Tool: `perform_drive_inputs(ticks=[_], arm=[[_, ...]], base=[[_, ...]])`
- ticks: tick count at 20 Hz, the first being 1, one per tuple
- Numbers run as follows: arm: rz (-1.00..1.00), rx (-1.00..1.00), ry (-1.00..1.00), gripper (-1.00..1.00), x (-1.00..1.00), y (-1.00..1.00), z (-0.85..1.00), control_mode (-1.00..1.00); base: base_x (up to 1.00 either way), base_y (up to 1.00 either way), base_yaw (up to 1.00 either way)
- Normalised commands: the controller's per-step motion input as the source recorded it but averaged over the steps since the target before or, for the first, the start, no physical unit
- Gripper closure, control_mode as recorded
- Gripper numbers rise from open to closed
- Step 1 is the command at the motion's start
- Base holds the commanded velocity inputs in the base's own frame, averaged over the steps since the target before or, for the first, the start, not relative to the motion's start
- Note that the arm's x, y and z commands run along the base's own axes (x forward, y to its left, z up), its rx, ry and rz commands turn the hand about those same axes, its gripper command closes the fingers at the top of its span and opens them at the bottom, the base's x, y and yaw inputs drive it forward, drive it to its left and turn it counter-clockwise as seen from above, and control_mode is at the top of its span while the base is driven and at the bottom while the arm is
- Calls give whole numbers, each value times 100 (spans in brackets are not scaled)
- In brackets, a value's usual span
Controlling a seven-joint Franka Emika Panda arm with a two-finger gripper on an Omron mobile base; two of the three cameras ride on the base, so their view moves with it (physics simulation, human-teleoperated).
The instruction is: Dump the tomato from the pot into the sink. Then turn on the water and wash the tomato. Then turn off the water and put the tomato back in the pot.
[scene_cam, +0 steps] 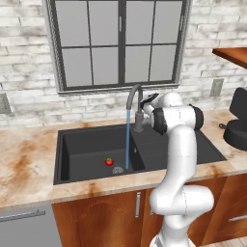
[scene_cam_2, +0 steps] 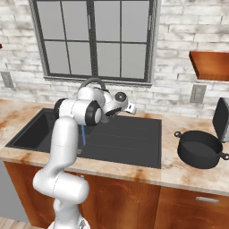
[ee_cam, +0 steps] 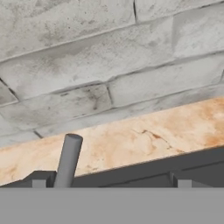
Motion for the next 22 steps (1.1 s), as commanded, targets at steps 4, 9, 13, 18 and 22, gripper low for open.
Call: perform_drive_inputs(ticks=[4, 9, 13, 18, 22], arm=[[-2, 0, 0, -100, 8, 6, -3, -100], [-6, 0, 0, -100, 5, 19, 0, -100], [-4, 0, 0, -100, 15, 39, 0, -100], [-3, 0, 0, -100, 6, 26, 0, -100], [0, 1, -4, -100, 0, 54, 0, -100]], base=[[0, 0, 0], [0, 0, 0], [0, 0, 0], [0, 0, 0], [0, 0, 0]])
